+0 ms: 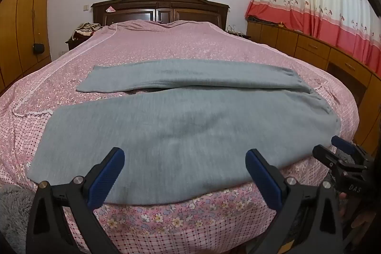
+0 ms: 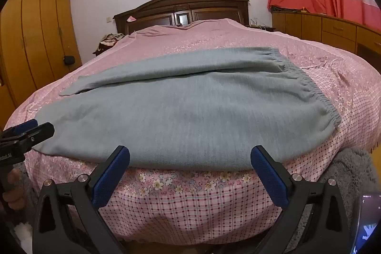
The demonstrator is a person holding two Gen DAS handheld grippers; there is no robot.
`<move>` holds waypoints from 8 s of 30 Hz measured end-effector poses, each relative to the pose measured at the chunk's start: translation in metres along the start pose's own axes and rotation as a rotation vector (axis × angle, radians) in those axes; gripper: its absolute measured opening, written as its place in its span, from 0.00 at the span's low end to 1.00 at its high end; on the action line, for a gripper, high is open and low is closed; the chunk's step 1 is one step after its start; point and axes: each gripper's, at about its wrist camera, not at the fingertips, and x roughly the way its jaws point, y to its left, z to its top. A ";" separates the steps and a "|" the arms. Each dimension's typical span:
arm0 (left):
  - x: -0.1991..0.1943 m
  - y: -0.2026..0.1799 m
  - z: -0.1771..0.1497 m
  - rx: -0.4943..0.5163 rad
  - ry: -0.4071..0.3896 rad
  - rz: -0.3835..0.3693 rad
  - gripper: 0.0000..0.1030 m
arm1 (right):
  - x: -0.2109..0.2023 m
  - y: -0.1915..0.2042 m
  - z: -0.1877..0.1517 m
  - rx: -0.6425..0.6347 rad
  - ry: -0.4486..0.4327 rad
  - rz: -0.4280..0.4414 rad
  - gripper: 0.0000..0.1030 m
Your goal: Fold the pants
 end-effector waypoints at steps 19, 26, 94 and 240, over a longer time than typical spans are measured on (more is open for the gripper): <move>0.003 0.001 -0.002 -0.005 0.004 0.004 1.00 | 0.000 -0.002 0.000 0.005 0.001 0.003 1.00; 0.002 0.000 -0.001 -0.002 0.004 0.005 1.00 | 0.000 -0.002 0.000 0.004 0.001 0.003 1.00; 0.008 -0.010 -0.004 0.033 0.026 -0.002 1.00 | 0.009 -0.007 -0.003 0.052 0.034 0.009 1.00; 0.011 -0.151 0.012 0.949 -0.097 0.002 0.74 | -0.013 0.036 0.043 -1.500 0.091 0.027 0.03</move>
